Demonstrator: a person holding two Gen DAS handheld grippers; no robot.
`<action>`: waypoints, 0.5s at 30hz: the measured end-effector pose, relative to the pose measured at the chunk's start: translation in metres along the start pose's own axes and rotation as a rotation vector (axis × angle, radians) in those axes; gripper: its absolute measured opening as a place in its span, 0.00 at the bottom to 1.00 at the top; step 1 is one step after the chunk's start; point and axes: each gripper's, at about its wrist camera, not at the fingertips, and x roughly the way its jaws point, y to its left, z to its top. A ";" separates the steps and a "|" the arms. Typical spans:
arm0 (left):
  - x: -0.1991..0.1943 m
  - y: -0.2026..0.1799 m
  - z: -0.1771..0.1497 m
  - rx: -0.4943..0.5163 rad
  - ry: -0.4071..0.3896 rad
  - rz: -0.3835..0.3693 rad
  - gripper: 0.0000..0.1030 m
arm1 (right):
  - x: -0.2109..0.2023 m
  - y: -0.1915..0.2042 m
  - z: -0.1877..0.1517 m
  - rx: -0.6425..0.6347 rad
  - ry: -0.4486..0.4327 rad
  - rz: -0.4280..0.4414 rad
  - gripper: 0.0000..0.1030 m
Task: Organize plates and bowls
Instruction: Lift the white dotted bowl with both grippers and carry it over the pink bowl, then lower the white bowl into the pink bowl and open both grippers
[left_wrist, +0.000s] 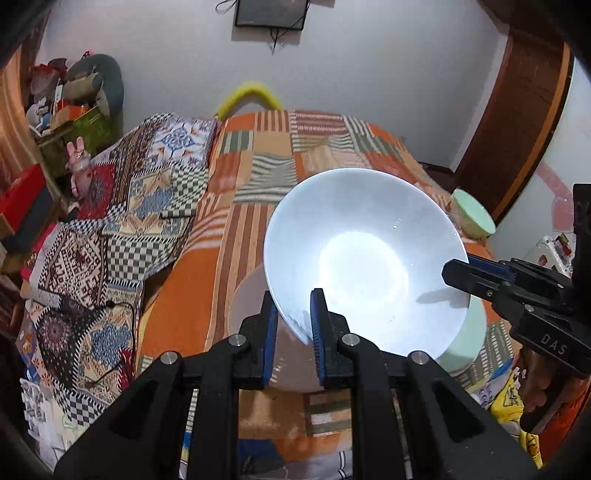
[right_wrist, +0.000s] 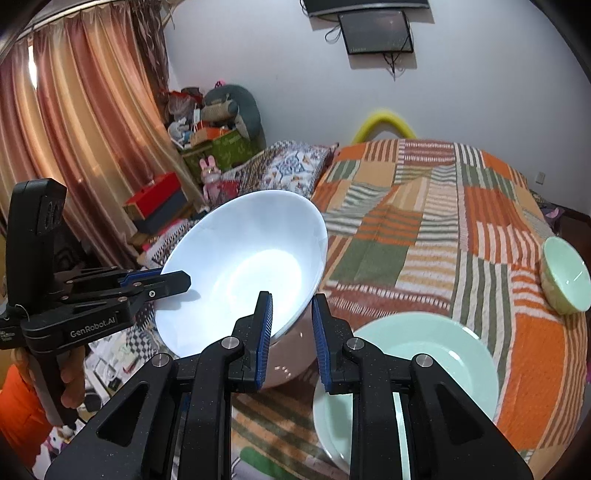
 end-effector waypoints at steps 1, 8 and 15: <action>0.003 0.001 -0.002 0.002 0.005 0.006 0.16 | 0.004 0.000 -0.002 0.002 0.011 0.000 0.19; 0.026 0.011 -0.019 -0.011 0.055 0.030 0.16 | 0.026 0.000 -0.018 0.014 0.071 0.007 0.19; 0.050 0.025 -0.034 -0.055 0.110 0.027 0.16 | 0.046 0.004 -0.027 0.000 0.125 -0.004 0.19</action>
